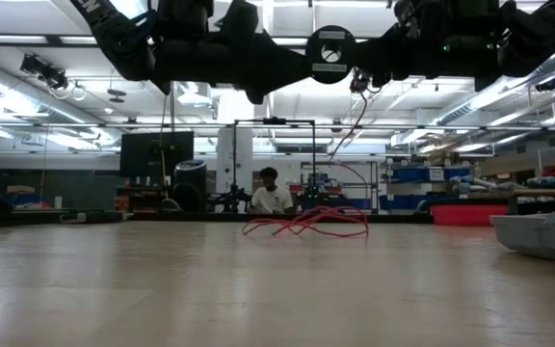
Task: Coil cords
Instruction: Coil the wire
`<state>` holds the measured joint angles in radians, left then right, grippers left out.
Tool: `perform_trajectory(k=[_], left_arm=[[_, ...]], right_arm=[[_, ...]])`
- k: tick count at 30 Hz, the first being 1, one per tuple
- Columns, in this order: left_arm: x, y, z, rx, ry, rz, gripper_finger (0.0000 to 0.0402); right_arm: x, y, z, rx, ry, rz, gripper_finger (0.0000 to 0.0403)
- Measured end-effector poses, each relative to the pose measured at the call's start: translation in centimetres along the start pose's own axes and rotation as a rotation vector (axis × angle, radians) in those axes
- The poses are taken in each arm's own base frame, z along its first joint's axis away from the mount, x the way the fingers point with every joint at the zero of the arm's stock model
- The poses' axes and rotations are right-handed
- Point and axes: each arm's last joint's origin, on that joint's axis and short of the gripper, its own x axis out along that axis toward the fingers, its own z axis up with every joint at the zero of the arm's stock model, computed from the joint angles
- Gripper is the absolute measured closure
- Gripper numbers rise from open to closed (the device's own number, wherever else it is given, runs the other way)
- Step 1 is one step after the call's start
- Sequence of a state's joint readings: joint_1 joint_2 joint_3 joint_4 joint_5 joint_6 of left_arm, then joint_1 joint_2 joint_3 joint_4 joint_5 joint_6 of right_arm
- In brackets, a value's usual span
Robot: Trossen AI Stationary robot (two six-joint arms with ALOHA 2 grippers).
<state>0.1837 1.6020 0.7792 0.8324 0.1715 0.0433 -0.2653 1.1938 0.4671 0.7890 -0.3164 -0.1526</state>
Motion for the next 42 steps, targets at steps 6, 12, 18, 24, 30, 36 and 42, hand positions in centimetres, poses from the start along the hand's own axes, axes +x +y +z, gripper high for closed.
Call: perform_trajectory(k=[6,12,18,24,30,36,42], left_arm=[[0.1,-0.5,0.4,0.005,-0.039,-0.014,0.0302],[0.2,-0.6,0.3,0.004,-0.014,-0.012,0.0393],[0.3,-0.6,0.3,-0.002,0.001,0.004,0.0399],[0.4,-0.5,0.4,-0.025,-0.002,0.014,0.04],[0.4,-0.4,0.4,-0.037,0.003,0.05,0.0401],[0.3,0.0,0.4,-0.109,-0.007,0.197,0.0401],[0.2,0.4,0.5,-0.178,-0.034,0.342,0.0401]], right_arm=[[0.2,0.0,-0.3,0.026,0.011,0.003,0.0402],[0.9,0.0,-1.3,0.065,0.015,0.019,0.0395],[0.9,-0.1,-1.1,0.114,0.004,0.0,0.0353],[-0.6,-0.8,0.7,0.123,-0.038,-0.045,0.0316],[-2.7,-1.0,2.3,0.097,0.006,-0.12,0.0312],[-3.8,-0.5,1.6,0.095,0.184,-0.235,0.0316],[-3.1,0.7,0.6,0.061,0.284,-0.309,0.0316]])
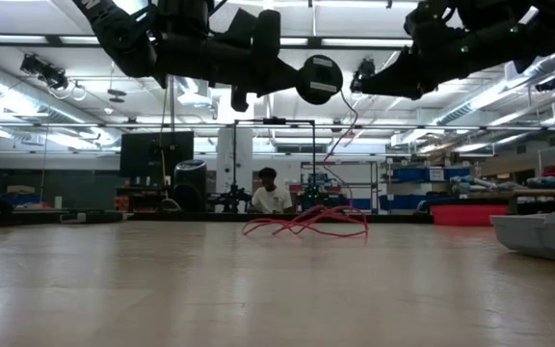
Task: Coil cords
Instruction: Coil the wire
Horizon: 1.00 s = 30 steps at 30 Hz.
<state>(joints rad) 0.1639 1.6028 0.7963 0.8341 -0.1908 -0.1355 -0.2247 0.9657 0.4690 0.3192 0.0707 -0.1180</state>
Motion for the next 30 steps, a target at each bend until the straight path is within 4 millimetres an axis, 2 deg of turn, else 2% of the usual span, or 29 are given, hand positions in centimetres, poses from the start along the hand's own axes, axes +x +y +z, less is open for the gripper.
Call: perform_trajectory(k=[7,17,21,25,30], left_arm=[[0.1,-0.1,0.5,-0.041,-0.042,-0.003,0.0401],[0.2,0.0,0.7,-0.12,-0.056,0.038,0.0401],[0.2,-0.2,0.7,-0.017,-0.044,-0.029,0.0401],[0.1,-0.4,0.6,0.077,-0.034,-0.109,0.0401],[0.1,-0.5,0.6,0.126,-0.026,-0.139,0.0401]], right_arm=[[0.9,2.2,-0.8,-0.143,0.056,0.007,0.0318],[0.8,4.3,-1.2,-0.29,0.108,-0.112,0.0316],[0.7,4.3,-0.3,-0.188,0.014,-0.094,0.0316],[0.5,3.8,0.8,-0.092,-0.098,0.027,0.0321],[0.2,3.2,1.2,-0.025,-0.13,0.084,0.0325]])
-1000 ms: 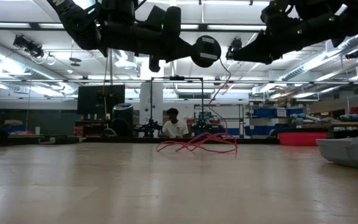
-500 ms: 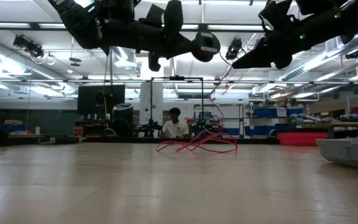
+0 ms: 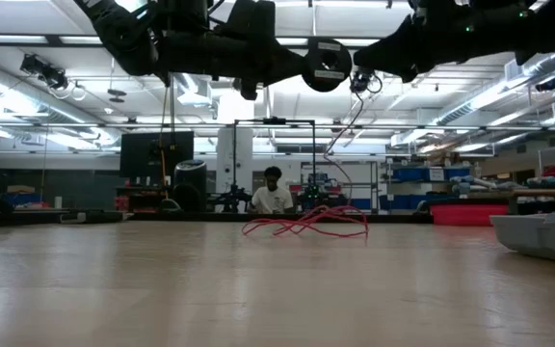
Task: Coil cords
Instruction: Coil the wire
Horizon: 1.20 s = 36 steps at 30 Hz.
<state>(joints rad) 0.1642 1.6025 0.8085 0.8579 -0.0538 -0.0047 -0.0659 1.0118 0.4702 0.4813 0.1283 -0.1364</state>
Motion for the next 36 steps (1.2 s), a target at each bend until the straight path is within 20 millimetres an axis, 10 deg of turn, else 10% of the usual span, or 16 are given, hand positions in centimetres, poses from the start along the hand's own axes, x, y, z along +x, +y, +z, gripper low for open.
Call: perform_trajectory(k=[16,30,36], left_arm=[[-0.1,0.1,-0.4,0.051,0.035,-0.237,0.0401],[-0.1,0.0,-0.3,0.053,0.026,-0.269,0.0401],[-0.1,0.0,-0.4,0.051,0.035,-0.272,0.0401]], right_arm=[[-0.6,-1.3,0.8,0.059,-0.06,0.068,0.0327],[3.8,-1.1,2.0,0.03,-0.006,0.182,0.0332],[4.6,-1.0,1.5,0.004,0.04,0.188,0.0393]])
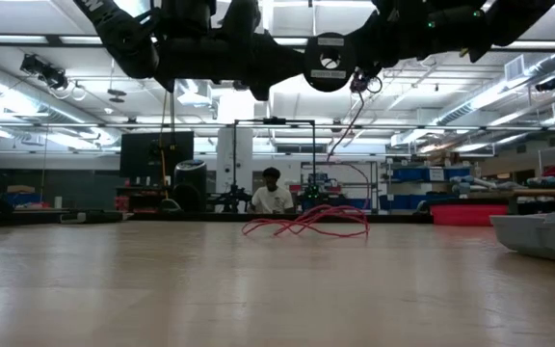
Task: Coil cords
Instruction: Coil the wire
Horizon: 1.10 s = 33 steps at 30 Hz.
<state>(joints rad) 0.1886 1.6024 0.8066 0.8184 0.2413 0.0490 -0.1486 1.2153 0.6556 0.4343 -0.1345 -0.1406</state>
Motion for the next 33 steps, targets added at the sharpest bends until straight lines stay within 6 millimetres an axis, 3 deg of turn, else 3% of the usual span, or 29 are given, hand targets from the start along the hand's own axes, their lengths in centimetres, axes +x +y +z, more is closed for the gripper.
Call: perform_trajectory(k=[7,13,18,26,33], left_arm=[[0.0,0.1,0.1,-0.044,-0.011,0.041,0.0384],[0.0,0.2,0.4,-0.061,-0.024,0.069,0.0316],[0.0,0.2,0.1,-0.067,0.0,0.073,0.0269],[0.1,0.1,-0.7,-0.093,0.064,0.058,0.026],[0.4,-0.5,-1.0,-0.089,0.061,0.031,0.0259]], right_arm=[[-0.3,-0.1,0.3,0.007,-0.009,-0.017,0.0399],[-0.5,-0.1,0.0,0.008,0.026,-0.039,0.0401],[-1.3,-0.1,1.0,-0.008,-0.025,-0.049,0.0401],[-3.7,-0.8,3.5,-0.115,-0.15,-0.195,0.0402],[-3.0,-1.4,3.8,-0.164,-0.217,-0.252,0.0402]])
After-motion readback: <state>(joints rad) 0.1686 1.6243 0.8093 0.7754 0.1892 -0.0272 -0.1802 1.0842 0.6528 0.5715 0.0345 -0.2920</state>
